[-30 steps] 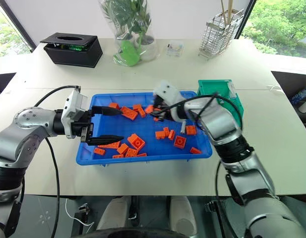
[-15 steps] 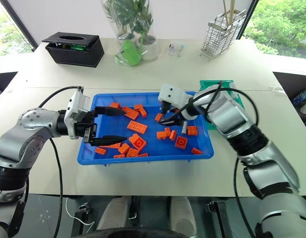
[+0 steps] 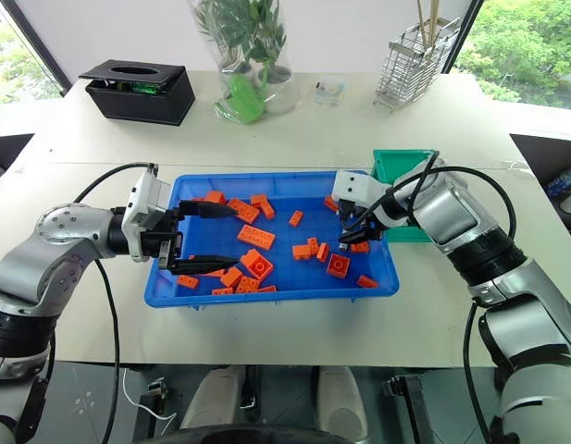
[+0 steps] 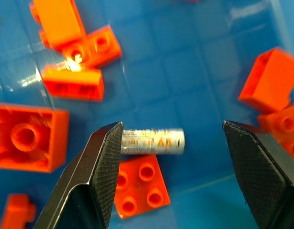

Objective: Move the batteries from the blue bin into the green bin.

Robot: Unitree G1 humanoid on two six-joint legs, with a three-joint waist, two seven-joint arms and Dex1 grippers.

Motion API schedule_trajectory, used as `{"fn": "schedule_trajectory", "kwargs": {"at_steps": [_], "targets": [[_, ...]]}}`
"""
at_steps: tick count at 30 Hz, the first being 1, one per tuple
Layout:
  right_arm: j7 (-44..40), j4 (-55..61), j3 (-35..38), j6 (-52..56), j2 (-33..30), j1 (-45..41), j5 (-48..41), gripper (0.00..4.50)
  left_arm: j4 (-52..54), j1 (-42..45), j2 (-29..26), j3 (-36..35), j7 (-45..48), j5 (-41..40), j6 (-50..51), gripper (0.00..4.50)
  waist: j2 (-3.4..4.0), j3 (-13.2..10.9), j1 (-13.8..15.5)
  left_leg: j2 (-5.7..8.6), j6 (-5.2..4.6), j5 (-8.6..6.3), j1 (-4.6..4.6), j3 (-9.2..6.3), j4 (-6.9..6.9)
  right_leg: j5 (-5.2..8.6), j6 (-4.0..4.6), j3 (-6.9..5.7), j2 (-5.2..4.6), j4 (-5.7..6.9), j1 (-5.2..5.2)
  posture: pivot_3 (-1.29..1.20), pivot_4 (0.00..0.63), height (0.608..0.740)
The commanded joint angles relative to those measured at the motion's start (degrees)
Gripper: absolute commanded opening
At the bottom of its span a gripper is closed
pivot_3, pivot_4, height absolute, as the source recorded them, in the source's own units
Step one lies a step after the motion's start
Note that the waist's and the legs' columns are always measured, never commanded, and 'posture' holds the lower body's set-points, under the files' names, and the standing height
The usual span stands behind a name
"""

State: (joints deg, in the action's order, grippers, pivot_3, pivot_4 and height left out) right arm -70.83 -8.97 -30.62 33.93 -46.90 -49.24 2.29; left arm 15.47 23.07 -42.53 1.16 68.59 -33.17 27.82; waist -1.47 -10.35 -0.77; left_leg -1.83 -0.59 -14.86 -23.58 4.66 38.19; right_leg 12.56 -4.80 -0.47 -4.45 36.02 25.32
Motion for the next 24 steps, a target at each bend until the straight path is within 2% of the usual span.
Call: {"fn": "schedule_trajectory", "kwargs": {"at_steps": [1, 16, 19, 24], "targets": [[-1.63, -0.26, 0.03, -1.79, -0.85, -0.07, 2.45, 3.41, 0.42, 1.59, -0.15, -0.86, 0.17, -0.23, -0.90, 4.50, 0.00, 0.00, 0.08, 0.00, 0.00, 0.00, 0.00, 0.00, 0.00, 0.00, -0.01, 0.00, 0.00, 0.00, -0.01, 0.00, 0.150, 0.736], [-6.59, 0.73, 0.43, -1.35, -1.32, 1.61, 3.59, 3.41, -0.54, 2.10, 0.28, -0.68, -0.48, 0.43, -1.76, 4.50, -0.01, 0.00, 0.20, 0.02, 0.00, 0.00, 0.00, -0.01, 0.04, 0.00, 0.00, -0.01, -0.04, -0.01, -0.09, 0.00, 0.150, 0.736], [-7.04, 0.88, 0.23, -1.46, -0.69, 1.39, 3.86, 2.58, -0.78, 2.37, 0.57, -0.52, -0.58, 0.63, -2.09, 4.50, -0.01, 0.00, 0.17, 0.02, 0.00, 0.00, 0.01, -0.01, 0.05, 0.00, 0.01, -0.01, -0.04, -0.02, -0.10, 0.00, 0.150, 0.736], [-7.32, 1.00, 0.58, -1.37, -0.18, 1.04, 4.26, 0.21, -1.23, 2.65, 0.69, -0.47, -0.37, 0.98, -2.49, 4.50, -0.01, 0.00, 0.20, 0.02, 0.01, 0.00, 0.01, -0.01, 0.05, -0.02, -0.03, -0.01, -0.04, -0.01, -0.10, 0.00, 0.150, 0.736]]}}
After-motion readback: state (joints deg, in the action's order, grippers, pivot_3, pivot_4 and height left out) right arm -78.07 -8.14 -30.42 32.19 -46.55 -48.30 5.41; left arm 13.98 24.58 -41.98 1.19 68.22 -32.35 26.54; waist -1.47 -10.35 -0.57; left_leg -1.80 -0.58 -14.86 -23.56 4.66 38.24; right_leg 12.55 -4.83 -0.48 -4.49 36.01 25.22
